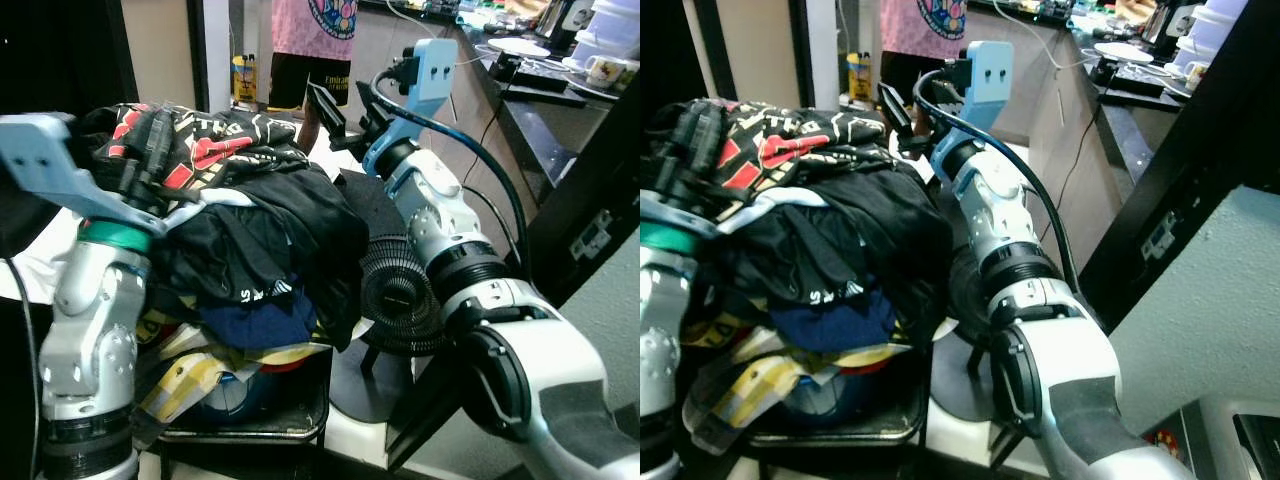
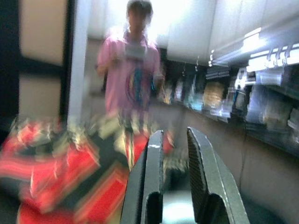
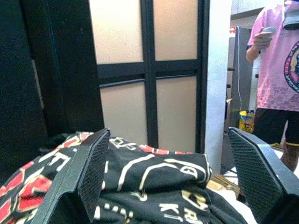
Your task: Clothes washing
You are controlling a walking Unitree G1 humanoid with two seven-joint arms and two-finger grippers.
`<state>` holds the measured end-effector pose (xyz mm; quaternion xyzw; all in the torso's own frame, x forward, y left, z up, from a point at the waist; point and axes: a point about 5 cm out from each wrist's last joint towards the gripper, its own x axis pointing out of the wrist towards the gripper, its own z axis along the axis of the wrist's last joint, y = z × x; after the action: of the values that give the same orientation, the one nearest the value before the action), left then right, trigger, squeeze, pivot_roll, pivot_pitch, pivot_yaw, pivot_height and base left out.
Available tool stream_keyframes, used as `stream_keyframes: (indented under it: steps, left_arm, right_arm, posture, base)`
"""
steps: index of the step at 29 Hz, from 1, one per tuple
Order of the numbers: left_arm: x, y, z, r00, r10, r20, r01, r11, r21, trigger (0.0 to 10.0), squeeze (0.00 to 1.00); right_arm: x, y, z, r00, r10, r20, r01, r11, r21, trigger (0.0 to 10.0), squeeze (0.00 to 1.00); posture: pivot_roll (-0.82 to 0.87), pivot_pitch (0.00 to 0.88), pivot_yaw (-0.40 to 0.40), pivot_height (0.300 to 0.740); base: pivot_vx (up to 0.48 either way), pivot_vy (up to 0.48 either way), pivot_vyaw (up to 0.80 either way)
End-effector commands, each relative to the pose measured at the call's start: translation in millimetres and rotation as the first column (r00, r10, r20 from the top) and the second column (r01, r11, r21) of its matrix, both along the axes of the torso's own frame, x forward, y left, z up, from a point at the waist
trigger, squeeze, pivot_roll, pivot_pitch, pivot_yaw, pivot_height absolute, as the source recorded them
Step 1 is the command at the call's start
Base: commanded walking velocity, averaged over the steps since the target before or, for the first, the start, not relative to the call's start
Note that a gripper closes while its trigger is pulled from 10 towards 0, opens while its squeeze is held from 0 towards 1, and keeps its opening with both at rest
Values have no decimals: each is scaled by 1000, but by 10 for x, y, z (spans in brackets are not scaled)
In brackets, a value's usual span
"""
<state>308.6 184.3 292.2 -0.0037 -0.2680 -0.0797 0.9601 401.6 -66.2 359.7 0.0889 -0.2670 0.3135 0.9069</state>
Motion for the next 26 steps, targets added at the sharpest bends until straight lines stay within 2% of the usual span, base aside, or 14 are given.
stream_keyframes:
  steps: [1, 2, 5, 8, 9, 10, 13, 14, 17, 18, 20, 26]
  left_arm:
    - [96, 106, -271, 978, 144, -153, -127, 985, 112, 10000, 0]
    - [107, 163, -318, 971, 165, -175, -151, 984, 90, 10000, 0]
    - [109, 199, -323, 970, 166, -176, -159, 986, 53, 10000, 0]
    - [100, 251, -257, 981, 138, -136, -135, 990, 32, 10000, 0]
    - [97, 257, -246, 982, 133, -131, -129, 991, 35, 10000, 0]
    - [100, 280, -252, 982, 121, -142, -120, 993, 11, 10000, 0]
    - [101, 295, -260, 982, 114, -152, -116, 993, -6, 10000, 0]
    - [116, 303, -279, 979, 110, -170, -113, 993, -12, 10000, 0]
    - [148, 289, -302, 974, 115, -196, -117, 993, 1, 10000, 0]
    - [172, 261, -296, 972, 123, -200, -119, 992, 34, 10000, 0]
    - [192, 235, -257, 974, 125, -190, -118, 992, 48, 10000, 0]
    - [167, 276, -266, 976, 127, -174, -125, 992, 27, 10000, 0]
  right_arm:
    - [15, -130, -104, 999, -54, -2, 54, 999, 0, 10000, 0]
    - [26, -199, -164, 996, -83, -15, 84, 996, 22, 10000, 0]
    - [34, -263, -217, 994, -107, -26, 108, 993, 38, 10000, 0]
    - [29, -425, -357, 986, -162, -42, 164, 984, 74, 10000, 0]
    - [24, -437, -370, 985, -166, -43, 169, 982, 80, 10000, 0]
    - [16, -438, -384, 984, -173, -43, 177, 980, 93, 10000, 0]
    - [7, -436, -392, 983, -177, -44, 181, 978, 102, 10000, 0]
    - [-5, -443, -403, 982, -181, -45, 185, 976, 115, 10000, 0]
    - [-14, -452, -427, 983, -175, -61, 182, 973, 138, 10000, 0]
    - [-24, -456, -439, 984, -159, -81, 170, 971, 168, 10000, 0]
    - [-59, -453, -434, 987, -134, -92, 151, 967, 206, 10000, 0]
    - [-100, -463, -441, 987, -138, -86, 154, 964, 217, 10000, 0]
  posture:
    - [9, 35, -61, 740]
    - [19, 26, -33, 740]
    - [19, 26, -33, 740]
    - [56, 4, 47, 740]
    - [56, 4, 47, 740]
    - [62, 0, 100, 740]
    - [62, 0, 100, 740]
    - [65, 0, 129, 740]
    - [72, 0, 140, 740]
    - [76, 0, 139, 740]
    - [77, 0, 132, 740]
    - [63, 0, 108, 740]
  base:
    - [0, 0, 0]
    - [0, 0, 0]
    - [0, 0, 0]
    - [0, 0, 0]
    - [0, 0, 0]
    - [0, 0, 0]
    - [0, 0, 0]
    - [0, 0, 0]
    - [0, 0, 0]
    - [0, 0, 0]
    - [0, 0, 0]
    - [0, 0, 0]
